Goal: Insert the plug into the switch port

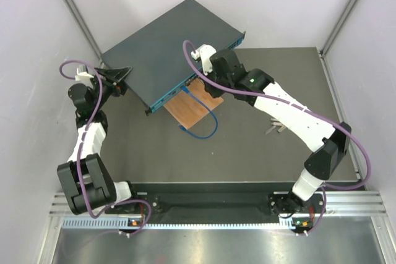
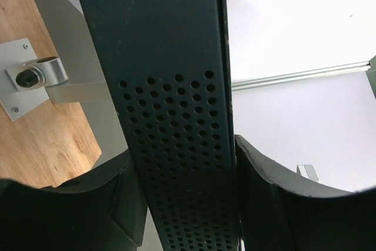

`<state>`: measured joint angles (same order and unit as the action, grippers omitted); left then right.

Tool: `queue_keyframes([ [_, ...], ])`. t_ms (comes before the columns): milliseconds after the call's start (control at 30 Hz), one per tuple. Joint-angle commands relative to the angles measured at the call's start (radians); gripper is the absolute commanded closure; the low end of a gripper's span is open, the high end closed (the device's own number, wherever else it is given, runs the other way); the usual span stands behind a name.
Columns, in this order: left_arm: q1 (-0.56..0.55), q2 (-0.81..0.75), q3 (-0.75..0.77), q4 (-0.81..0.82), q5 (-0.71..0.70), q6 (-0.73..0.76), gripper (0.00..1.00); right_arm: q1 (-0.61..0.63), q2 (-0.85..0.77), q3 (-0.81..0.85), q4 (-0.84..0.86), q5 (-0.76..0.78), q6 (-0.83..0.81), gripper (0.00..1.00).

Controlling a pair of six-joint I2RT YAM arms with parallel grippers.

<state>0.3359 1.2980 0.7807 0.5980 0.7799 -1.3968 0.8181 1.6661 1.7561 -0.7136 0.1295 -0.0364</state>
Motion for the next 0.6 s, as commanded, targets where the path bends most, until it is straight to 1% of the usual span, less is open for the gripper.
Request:
queue_keyframes([
  [0,-0.084,-0.026,-0.012,-0.014,0.045,0.108,1.00,0.016,0.009,0.057,0.008,-0.005,0.021,1.00],
  [400,-0.110,-0.055,-0.046,-0.033,0.045,0.075,1.00,0.015,0.000,0.048,0.006,-0.005,0.024,1.00],
  [567,-0.116,-0.091,-0.072,-0.055,0.038,0.059,1.00,0.013,-0.032,0.011,0.006,0.009,0.010,1.00],
])
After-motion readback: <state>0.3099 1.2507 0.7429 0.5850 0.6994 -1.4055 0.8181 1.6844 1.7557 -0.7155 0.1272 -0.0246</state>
